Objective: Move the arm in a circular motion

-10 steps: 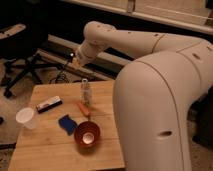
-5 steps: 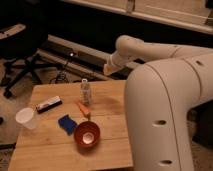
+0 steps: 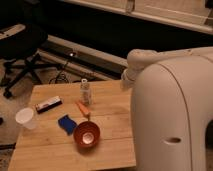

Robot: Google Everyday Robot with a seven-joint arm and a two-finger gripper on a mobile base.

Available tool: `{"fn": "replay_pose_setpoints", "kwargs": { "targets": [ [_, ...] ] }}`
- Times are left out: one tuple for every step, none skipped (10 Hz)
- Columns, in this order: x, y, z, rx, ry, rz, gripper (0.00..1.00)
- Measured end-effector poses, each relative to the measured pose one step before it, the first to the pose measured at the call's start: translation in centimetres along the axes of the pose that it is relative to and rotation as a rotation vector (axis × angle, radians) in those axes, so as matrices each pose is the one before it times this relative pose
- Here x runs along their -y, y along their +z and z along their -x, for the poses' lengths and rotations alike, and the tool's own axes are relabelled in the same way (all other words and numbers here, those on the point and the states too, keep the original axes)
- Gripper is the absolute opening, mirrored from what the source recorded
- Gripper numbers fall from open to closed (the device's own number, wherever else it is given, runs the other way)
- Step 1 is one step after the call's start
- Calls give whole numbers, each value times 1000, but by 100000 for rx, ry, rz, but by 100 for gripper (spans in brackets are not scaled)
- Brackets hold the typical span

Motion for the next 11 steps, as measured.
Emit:
{"fn": "replay_pose_setpoints", "kwargs": {
  "targets": [
    [-2125,-516,-1383,-3585,-6853,517,0],
    [-2889,-833,-983,-2760,-8830,1173,0],
    [-3775,-1130,-792,-3048,-10826,2775,0],
    [-2443,-707,49,-1080,-6100,2547,0],
    [-3678,-827,1082,-37,-8827,4324,0],
    [-4130,-824,2740,2277,-10312,5457,0],
    [-2515,-562,3105,3578,-7412,3677,0],
    [-1455,-330,3083,3870,-5672,2553,0],
    [-499,-272,4505,6555,-5905,1660,0],
    [2180,33,4264,7884,-2594,-1160,0],
    [2407,157,2241,5467,476,-1753,0]
  ]
}}
